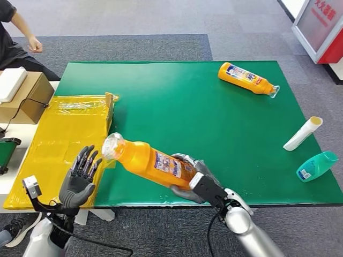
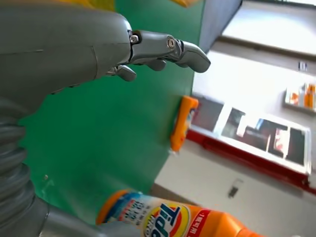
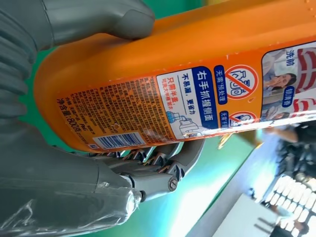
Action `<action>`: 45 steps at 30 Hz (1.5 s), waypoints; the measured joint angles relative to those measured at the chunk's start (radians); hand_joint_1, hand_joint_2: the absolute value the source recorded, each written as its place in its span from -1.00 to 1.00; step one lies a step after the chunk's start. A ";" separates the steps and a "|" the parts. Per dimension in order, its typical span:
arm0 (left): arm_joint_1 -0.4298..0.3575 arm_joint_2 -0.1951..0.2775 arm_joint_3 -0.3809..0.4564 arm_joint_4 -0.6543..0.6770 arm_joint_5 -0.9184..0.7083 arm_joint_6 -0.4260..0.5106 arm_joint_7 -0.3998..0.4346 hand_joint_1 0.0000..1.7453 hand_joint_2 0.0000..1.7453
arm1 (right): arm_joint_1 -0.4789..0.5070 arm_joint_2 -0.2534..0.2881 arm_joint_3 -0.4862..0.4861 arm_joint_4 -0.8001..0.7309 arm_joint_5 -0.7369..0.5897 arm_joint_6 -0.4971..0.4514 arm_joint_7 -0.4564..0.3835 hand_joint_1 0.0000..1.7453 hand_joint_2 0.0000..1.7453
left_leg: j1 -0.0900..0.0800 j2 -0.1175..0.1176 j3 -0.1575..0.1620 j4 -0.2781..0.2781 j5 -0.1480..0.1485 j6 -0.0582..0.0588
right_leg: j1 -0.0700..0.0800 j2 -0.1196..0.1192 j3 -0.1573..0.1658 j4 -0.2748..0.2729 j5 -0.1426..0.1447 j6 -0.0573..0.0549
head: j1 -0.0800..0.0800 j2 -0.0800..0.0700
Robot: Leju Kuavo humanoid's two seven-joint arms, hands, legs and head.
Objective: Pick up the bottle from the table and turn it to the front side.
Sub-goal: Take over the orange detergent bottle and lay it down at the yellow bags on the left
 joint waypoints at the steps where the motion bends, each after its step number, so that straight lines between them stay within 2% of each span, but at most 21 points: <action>1: -0.018 0.007 -0.024 0.005 0.011 -0.016 0.006 -1.00 1.00 | 0.002 0.012 0.007 0.005 -0.006 0.002 -0.008 1.00 1.00 | 0.000 0.000 0.000 0.000 0.000 0.000 | 0.000 0.000 0.000 0.000 0.000 0.000 | 0.000 0.000; 6: -0.084 0.055 -0.177 0.018 0.016 -0.093 0.025 -1.00 1.00 | -0.015 0.056 0.047 0.055 0.015 0.001 -0.024 1.00 1.00 | 0.000 0.000 0.000 0.000 0.000 0.000 | 0.000 0.000 0.000 0.000 0.001 0.000 | 0.000 0.000; 11: -0.110 0.095 -0.309 0.020 0.002 -0.116 0.023 -1.00 1.00 | -0.044 0.079 0.081 0.105 0.043 -0.010 -0.023 1.00 1.00 | 0.000 0.000 0.000 0.000 0.000 0.000 | 0.000 0.000 0.000 0.000 0.001 0.000 | 0.000 0.000; 18: -0.128 0.138 -0.399 0.021 -0.006 -0.131 0.013 -1.00 1.00 | -0.065 0.093 0.104 0.155 0.049 -0.016 -0.021 1.00 1.00 | 0.000 0.000 0.000 0.000 0.000 0.000 | 0.000 0.000 0.000 0.000 0.000 0.000 | 0.000 0.000; 21: -0.133 0.151 -0.418 0.020 -0.032 -0.095 0.000 -0.94 1.00 | -0.072 0.095 0.110 0.171 0.052 -0.021 -0.018 1.00 1.00 | 0.000 0.000 0.000 0.000 0.000 0.000 | 0.000 0.000 0.000 0.000 0.000 0.000 | 0.000 0.000; 25: -0.127 0.148 -0.423 0.000 -0.091 0.036 -0.026 0.96 1.00 | -0.074 0.096 0.114 0.187 0.060 -0.038 -0.002 1.00 1.00 | 0.000 0.000 0.000 0.000 0.000 0.000 | 0.000 0.000 0.000 0.000 0.000 0.000 | 0.000 0.000; 35: -0.086 0.100 -0.409 -0.115 -0.270 0.268 -0.069 1.00 1.00 | -0.058 0.096 0.115 0.200 0.067 -0.059 0.009 0.98 1.00 | 0.000 0.000 0.000 0.000 0.000 0.000 | 0.000 0.000 -0.001 0.000 0.000 0.000 | 0.000 0.000; 36: -0.081 0.095 -0.409 -0.126 -0.290 0.288 -0.074 1.00 1.00 | -0.058 0.096 0.115 0.200 0.067 -0.060 0.009 0.59 1.00 | 0.000 0.000 0.000 0.000 0.000 0.000 | 0.000 0.000 -0.001 0.000 0.000 0.000 | 0.000 0.000; 39: -0.068 0.083 -0.409 -0.156 -0.343 0.344 -0.085 1.00 1.00 | -0.058 0.096 0.115 0.199 0.070 -0.064 0.013 -0.89 1.00 | 0.000 0.000 0.000 0.000 0.000 0.000 | 0.000 0.000 -0.001 0.000 0.000 0.000 | 0.000 0.000; 40: -0.064 0.079 -0.409 -0.167 -0.366 0.365 -0.087 1.00 1.00 | -0.057 0.096 0.114 0.199 0.071 -0.068 0.017 -1.00 1.00 | 0.000 0.000 0.000 0.000 0.000 0.000 | 0.000 0.000 -0.001 0.000 0.000 0.000 | 0.000 0.000; 45: -0.072 0.077 -0.421 -0.241 -0.558 0.487 -0.042 1.00 1.00 | -0.034 0.096 0.085 0.196 0.067 -0.087 0.041 -1.00 1.00 | 0.000 0.000 0.000 0.000 0.000 0.000 | 0.000 0.000 0.000 0.000 0.000 0.000 | 0.000 0.000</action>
